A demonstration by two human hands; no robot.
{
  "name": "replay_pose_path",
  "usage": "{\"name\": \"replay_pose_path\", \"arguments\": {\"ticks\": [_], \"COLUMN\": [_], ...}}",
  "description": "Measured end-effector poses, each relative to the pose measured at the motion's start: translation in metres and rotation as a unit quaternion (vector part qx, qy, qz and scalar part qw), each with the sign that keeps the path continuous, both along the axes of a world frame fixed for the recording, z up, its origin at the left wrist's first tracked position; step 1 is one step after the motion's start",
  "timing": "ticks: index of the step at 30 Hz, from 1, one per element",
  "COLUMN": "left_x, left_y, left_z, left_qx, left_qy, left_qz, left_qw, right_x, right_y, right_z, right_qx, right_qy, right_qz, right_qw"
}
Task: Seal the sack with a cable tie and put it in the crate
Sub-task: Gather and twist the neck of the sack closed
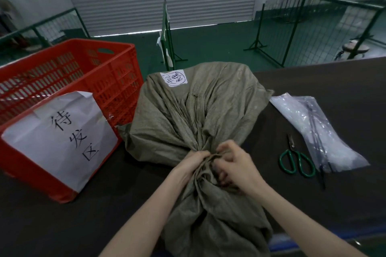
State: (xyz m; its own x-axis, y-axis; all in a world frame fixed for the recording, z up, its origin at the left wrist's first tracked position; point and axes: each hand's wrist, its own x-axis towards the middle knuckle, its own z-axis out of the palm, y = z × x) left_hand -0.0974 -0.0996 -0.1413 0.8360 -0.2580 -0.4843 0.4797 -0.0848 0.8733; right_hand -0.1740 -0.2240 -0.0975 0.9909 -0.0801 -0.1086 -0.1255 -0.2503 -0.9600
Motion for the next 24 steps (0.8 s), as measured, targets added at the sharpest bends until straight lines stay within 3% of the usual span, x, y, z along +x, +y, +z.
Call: {"name": "replay_pose_path", "arguments": {"ticks": [3,5,8,12,15,18,20,24], "left_x": [0.0,-0.001,-0.003,-0.001,-0.001,-0.004,-0.006,-0.006], "left_y": [-0.005,-0.007,-0.008,-0.005,-0.002,0.0,0.0,0.005], "left_z": [0.0,0.001,0.001,-0.001,-0.003,-0.004,-0.006,-0.011], "left_qx": [-0.003,-0.003,0.009,0.013,0.005,-0.025,-0.029,0.046], "left_qy": [0.001,0.003,-0.004,0.009,0.044,0.067,0.07,0.022], "left_qz": [0.017,0.029,0.032,0.034,0.051,0.072,0.082,0.073], "left_qw": [1.0,1.0,0.999,0.999,0.998,0.995,0.994,0.996], "right_x": [0.008,0.012,0.017,0.023,0.024,0.02,0.017,0.015], "right_y": [-0.013,-0.018,-0.015,-0.007,-0.003,-0.006,-0.006,-0.003], "right_z": [-0.021,-0.032,-0.043,-0.053,-0.055,-0.055,-0.057,-0.057], "right_qx": [-0.018,0.026,0.172,0.206,0.216,0.154,0.171,0.114], "right_qy": [0.04,0.121,0.247,0.315,0.323,0.293,0.254,0.188], "right_qz": [-0.149,-0.139,-0.089,-0.051,-0.038,-0.038,-0.061,-0.073], "right_qw": [0.988,0.983,0.95,0.925,0.921,0.943,0.95,0.973]}}
